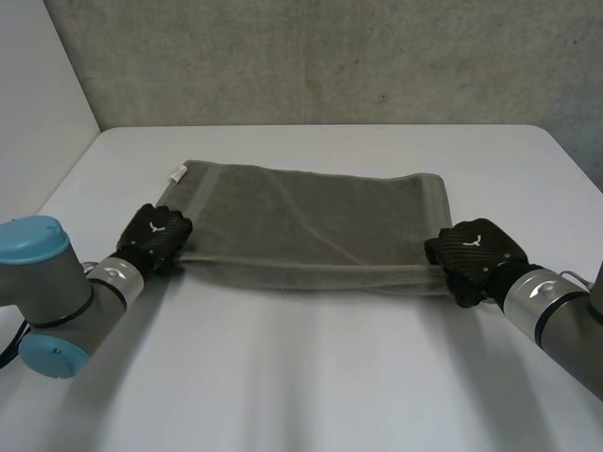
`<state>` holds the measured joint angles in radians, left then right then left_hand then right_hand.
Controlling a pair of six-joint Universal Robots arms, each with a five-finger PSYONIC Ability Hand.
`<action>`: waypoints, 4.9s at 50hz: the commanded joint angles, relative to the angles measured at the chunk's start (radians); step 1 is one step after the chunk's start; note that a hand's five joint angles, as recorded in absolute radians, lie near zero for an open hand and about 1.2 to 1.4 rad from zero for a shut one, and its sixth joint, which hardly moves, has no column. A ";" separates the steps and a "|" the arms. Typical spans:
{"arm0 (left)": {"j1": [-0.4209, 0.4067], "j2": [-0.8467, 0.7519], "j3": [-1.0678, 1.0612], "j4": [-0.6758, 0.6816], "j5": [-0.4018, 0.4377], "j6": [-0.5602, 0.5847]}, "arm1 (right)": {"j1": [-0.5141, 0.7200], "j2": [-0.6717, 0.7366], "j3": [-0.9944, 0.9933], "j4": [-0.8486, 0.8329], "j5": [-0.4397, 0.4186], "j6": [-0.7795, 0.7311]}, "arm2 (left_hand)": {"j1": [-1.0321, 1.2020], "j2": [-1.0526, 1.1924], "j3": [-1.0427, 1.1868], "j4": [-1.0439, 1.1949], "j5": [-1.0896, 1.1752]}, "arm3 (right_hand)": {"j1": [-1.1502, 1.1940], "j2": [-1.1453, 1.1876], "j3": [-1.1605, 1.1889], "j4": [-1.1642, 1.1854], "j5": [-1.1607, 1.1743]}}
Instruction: Fold the towel.
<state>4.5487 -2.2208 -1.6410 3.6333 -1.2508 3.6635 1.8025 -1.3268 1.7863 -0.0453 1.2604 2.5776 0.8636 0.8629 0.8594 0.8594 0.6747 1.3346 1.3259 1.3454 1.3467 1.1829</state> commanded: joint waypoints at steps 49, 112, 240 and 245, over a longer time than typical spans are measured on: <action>0.050 0.133 -0.072 -0.005 -0.012 0.001 | -0.111 0.087 -0.028 0.216 -0.009 0.000 | 0.533 0.533 0.537 0.537 0.547 | -0.868 -0.859 -0.879 -0.880 -0.891; 0.124 0.216 0.169 -0.343 0.183 -0.033 | -0.066 0.151 -0.528 0.298 0.098 0.032 | 0.533 0.533 0.537 0.537 0.547 | 0.062 0.070 0.051 0.050 0.039; 0.092 0.323 -0.077 -0.341 0.065 -0.043 | 0.358 0.354 -0.789 0.170 0.353 -0.229 | -0.677 -0.676 -0.672 -0.672 -0.662 | 0.062 0.070 0.051 0.050 0.039; 0.093 0.323 -0.080 -0.341 0.065 -0.057 | 0.604 0.494 -0.895 0.171 0.399 -0.226 | -0.677 -0.676 -0.672 -0.672 -0.662 | 0.062 0.070 0.051 0.050 0.039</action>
<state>4.6418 -1.8970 -1.7173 3.2916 -1.1858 3.6269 2.1117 -0.9891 1.0120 0.1341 1.5957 2.3485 0.2528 0.2496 0.2540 0.2580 0.0610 1.3206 1.3258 1.3369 1.3425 1.1548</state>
